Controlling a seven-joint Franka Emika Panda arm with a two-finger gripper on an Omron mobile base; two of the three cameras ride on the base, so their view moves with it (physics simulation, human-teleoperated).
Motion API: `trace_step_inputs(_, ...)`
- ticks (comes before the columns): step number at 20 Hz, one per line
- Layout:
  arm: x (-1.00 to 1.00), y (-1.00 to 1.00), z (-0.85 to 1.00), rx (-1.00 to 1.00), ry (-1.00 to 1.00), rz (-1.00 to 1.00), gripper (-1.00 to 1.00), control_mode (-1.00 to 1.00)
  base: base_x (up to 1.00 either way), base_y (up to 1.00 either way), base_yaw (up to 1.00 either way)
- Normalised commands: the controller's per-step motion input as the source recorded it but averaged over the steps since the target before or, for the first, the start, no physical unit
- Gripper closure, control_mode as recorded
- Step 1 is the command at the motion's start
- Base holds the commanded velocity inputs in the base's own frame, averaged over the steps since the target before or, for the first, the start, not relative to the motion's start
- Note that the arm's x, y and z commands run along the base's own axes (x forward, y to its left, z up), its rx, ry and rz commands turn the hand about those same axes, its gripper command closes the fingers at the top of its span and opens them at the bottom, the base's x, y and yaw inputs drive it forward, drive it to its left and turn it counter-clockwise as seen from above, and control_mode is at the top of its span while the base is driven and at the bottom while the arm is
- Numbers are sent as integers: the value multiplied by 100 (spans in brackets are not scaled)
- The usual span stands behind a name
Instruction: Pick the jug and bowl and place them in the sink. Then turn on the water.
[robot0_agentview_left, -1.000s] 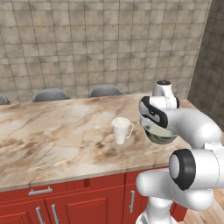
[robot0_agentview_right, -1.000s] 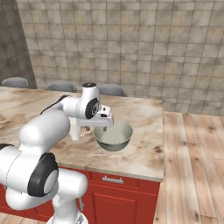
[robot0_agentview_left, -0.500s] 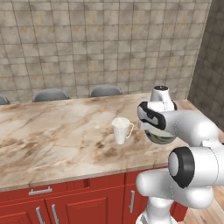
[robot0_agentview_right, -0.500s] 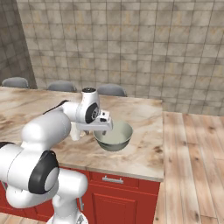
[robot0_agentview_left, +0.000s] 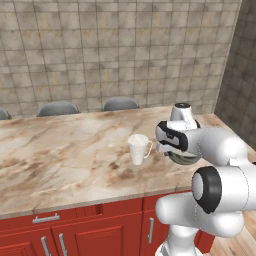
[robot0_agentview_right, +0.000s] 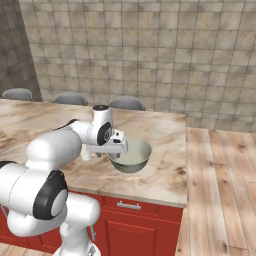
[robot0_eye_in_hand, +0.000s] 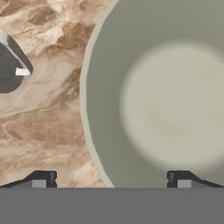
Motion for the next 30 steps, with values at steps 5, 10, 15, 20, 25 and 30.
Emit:
trace_step_inputs(5, 0, 0, -14, 0, 0, 0, -100, -100, 0, 0, 0)
trace_step_inputs(10, 0, 0, -10, 0, 0, 0, -100, -100, 0, 0, 0)
trace_step_inputs(15, 0, 0, -6, 0, 0, 0, -100, -100, 0, 0, 0)
trace_step_inputs(20, 0, 0, 0, 0, 0, 0, 100, -100, 0, 0, 0)
trace_step_inputs(25, 0, 0, 0, 0, 0, 0, 100, -100, 0, 0, 0)
trace_step_inputs(30, 0, 0, 0, 0, 0, 0, 100, -100, 0, 0, 0)
